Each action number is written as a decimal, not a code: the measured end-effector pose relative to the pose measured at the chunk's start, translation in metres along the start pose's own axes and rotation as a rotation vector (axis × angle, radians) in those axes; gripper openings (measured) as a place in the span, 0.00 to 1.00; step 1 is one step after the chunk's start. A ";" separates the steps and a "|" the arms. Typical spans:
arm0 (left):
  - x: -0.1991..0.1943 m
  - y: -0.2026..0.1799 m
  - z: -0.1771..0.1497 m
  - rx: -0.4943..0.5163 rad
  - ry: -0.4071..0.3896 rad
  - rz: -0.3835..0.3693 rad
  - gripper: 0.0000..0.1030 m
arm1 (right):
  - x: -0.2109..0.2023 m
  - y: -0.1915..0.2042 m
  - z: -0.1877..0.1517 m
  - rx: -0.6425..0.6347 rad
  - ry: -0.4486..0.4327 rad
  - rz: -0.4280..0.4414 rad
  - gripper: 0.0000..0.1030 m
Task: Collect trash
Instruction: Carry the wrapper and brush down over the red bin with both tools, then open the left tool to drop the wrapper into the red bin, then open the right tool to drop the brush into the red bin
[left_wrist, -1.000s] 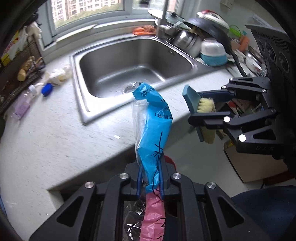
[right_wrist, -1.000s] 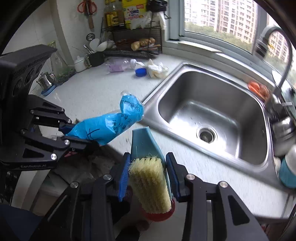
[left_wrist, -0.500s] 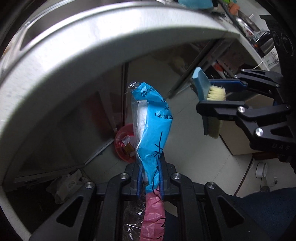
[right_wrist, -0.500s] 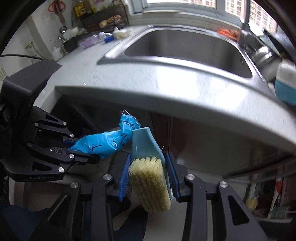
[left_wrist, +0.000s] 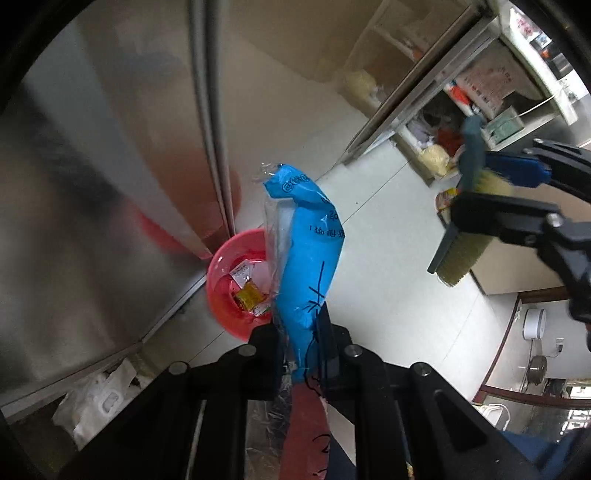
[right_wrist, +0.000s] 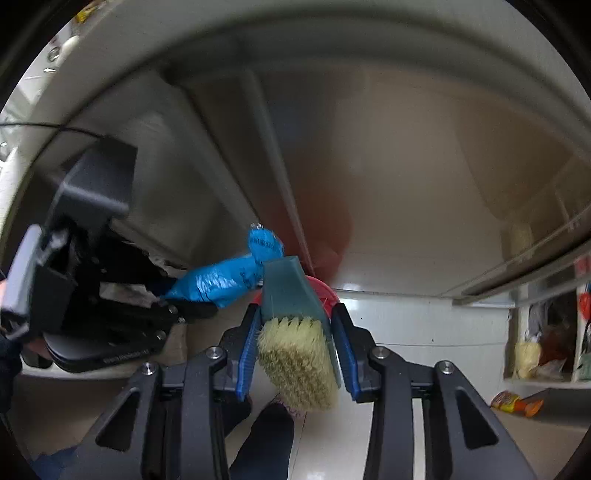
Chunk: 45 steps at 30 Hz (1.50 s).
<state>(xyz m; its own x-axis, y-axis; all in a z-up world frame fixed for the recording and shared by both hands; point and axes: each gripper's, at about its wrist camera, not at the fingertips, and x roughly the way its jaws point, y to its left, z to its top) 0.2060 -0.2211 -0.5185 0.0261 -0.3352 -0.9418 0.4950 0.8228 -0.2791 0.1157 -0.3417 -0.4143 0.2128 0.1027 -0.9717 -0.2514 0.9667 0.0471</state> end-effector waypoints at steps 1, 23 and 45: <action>0.008 -0.001 0.001 0.005 0.004 0.001 0.13 | 0.009 -0.006 -0.002 0.020 0.010 -0.004 0.35; -0.009 0.023 -0.029 -0.091 -0.086 0.051 0.65 | 0.034 -0.009 -0.038 0.056 0.054 0.046 0.32; -0.025 0.060 -0.064 -0.192 -0.119 0.140 1.00 | 0.077 0.024 -0.031 -0.110 0.116 0.080 0.68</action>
<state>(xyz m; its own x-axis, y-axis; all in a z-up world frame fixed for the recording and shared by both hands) 0.1791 -0.1342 -0.5233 0.1900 -0.2541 -0.9483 0.3058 0.9332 -0.1888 0.0965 -0.3179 -0.4954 0.0789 0.1438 -0.9865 -0.3666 0.9244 0.1054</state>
